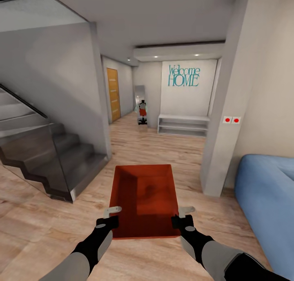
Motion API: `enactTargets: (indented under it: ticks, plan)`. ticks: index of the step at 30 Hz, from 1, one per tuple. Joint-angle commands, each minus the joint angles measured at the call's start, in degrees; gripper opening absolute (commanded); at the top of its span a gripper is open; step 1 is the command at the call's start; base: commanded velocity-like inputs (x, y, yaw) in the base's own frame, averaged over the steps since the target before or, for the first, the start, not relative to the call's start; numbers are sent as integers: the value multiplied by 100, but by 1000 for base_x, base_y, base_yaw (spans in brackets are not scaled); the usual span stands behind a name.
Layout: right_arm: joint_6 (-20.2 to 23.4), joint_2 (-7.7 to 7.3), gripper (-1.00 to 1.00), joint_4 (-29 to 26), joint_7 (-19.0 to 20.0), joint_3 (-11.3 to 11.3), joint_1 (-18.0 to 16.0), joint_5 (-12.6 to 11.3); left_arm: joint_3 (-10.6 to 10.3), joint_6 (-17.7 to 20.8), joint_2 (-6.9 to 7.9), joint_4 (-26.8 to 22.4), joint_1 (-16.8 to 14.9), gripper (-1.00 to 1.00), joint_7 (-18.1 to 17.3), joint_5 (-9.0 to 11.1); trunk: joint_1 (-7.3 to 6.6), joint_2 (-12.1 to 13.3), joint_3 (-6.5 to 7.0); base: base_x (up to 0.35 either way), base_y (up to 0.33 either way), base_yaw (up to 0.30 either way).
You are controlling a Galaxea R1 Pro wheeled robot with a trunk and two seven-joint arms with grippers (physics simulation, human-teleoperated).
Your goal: Move the two storage containers from the living room to the garage. In the garage, place one container on the floor and stack the other container on top of it (either order is fine).
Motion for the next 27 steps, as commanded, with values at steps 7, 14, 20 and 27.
enactTargets:
  ticks: [7,14,20,27]
  plan:
    - [-107,-50,-100,-28,-8,-195,-3,76,146,28,89,-2,-4,-100,38,158,4,-7,-9,322,0,0]
    - [-107,-50,-100,-29,-8,-195,-3,76,146,28,89,-2,-4,-100,38,160,4,-7,-9,322,0,0]
    - [-107,-50,-100,-29,-8,-195,-3,76,146,28,89,-2,-4,-100,38,159,4,-7,-9,322,0,0]
    - [-114,-50,-100,-28,-8,-195,-3,76,146,28,89,-2,-4,-100,38,160,4,-7,-9,322,0,0]
